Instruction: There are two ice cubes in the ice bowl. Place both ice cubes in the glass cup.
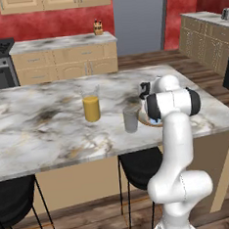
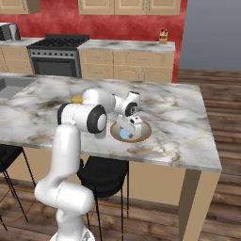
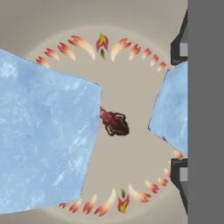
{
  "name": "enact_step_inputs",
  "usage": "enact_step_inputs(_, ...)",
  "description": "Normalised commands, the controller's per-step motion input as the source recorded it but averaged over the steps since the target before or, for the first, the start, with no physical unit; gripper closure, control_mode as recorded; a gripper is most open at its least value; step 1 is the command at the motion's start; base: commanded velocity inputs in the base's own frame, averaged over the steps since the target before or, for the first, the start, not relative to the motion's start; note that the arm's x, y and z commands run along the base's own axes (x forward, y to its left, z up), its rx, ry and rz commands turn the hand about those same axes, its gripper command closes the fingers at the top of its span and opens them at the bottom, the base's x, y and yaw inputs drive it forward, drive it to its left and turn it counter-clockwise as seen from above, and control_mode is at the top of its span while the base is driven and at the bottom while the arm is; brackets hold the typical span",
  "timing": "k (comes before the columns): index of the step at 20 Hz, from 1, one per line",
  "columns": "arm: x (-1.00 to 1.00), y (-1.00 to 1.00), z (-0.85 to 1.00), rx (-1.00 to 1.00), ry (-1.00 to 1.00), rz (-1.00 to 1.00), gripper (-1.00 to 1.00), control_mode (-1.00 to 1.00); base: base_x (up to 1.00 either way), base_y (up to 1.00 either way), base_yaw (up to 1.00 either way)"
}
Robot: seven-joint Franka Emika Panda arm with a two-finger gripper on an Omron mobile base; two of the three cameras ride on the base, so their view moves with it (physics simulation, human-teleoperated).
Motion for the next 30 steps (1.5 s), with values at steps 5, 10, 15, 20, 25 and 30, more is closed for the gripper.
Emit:
enact_step_inputs(5,-0.13,0.05,0.53,0.0,-0.13,0.0,1.0,-1.0,0.0,0.0,0.0)
enact_step_inputs(10,-0.39,0.27,1.0,-0.01,-0.22,0.0,1.0,-1.0,0.0,0.0,0.0)
enact_step_inputs(15,-0.2,0.65,0.59,-0.13,-0.16,0.01,1.0,-1.0,0.0,0.0,0.0)
enact_step_inputs(20,-0.01,0.81,0.38,-0.15,-0.1,0.0,1.0,-1.0,0.0,0.0,0.0)
enact_step_inputs(25,0.0,0.61,0.29,-0.04,-0.05,0.0,1.0,-1.0,0.0,0.0,0.0)
enact_step_inputs(30,0.0,0.17,0.05,0.0,-0.03,0.0,1.0,-1.0,0.0,0.0,0.0)
